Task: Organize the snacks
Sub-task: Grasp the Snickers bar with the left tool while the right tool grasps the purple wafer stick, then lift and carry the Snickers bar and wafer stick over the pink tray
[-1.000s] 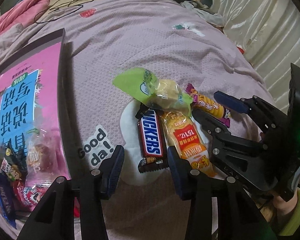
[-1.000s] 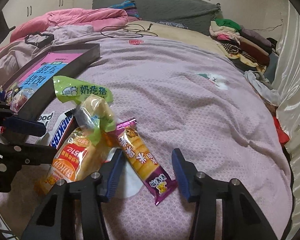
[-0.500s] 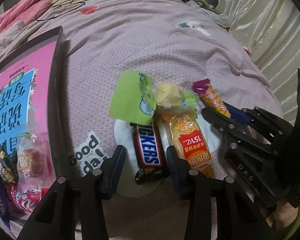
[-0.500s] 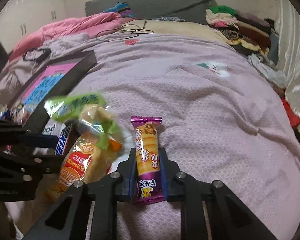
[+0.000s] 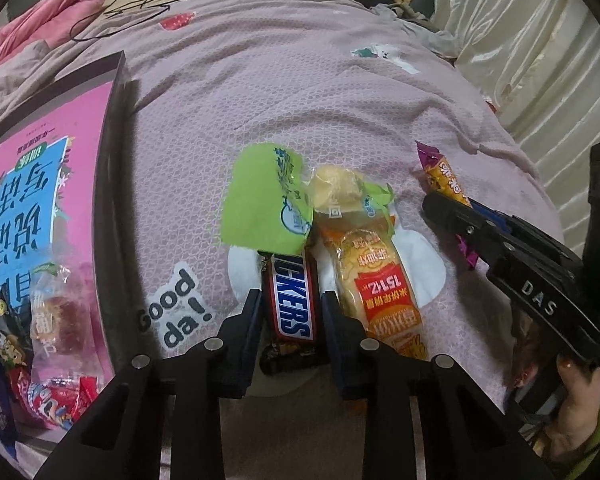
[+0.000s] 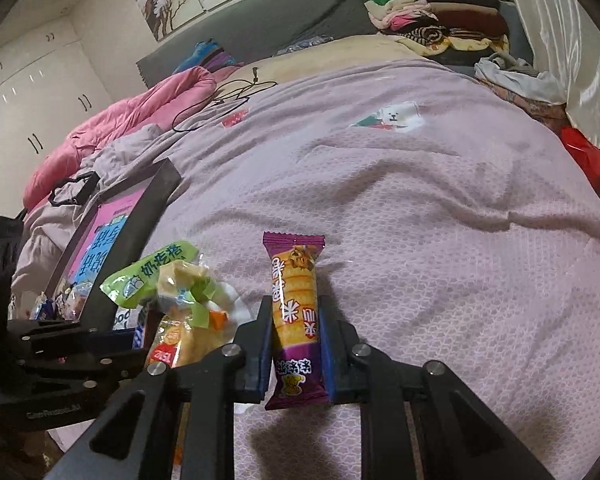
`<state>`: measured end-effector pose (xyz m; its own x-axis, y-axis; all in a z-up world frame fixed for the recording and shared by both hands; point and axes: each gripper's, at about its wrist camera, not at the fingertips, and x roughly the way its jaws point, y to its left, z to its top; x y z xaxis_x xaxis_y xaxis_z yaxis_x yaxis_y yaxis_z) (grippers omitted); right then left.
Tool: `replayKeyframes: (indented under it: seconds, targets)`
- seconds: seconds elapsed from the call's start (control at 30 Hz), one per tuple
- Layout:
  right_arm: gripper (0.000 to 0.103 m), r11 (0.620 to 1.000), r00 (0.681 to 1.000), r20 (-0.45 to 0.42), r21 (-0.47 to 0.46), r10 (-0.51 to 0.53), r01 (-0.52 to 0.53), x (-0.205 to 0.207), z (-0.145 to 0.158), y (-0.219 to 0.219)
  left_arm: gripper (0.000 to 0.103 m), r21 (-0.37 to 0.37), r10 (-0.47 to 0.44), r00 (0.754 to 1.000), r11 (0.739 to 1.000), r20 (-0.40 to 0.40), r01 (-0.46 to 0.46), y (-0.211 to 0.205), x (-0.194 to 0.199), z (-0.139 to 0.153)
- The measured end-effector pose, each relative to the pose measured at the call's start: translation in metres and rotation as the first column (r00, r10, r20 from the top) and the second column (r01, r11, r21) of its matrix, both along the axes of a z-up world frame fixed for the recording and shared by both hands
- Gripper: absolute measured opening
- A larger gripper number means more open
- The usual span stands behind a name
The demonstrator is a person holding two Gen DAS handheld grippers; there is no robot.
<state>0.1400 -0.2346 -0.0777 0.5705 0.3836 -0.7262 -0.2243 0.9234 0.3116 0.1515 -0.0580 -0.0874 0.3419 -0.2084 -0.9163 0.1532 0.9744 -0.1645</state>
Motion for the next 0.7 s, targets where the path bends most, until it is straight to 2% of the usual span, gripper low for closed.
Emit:
replayKeyframes:
  seconds: [0.23,0.7]
  targets:
    - [0.021,1.0,1.0,0.02,0.021,-0.01,0.01,-0.004,0.005,-0.003,0.029,-0.026,0.002,1.0,1.0,0.002,-0.002,0.009,-0.018,0.01]
    - [0.021,0.999,0.997,0.074,0.034,0.002,-0.005,-0.024,0.022,0.002,0.029,-0.066,0.046,0.996,0.997,0.072,-0.041,0.038,-0.031,0.049]
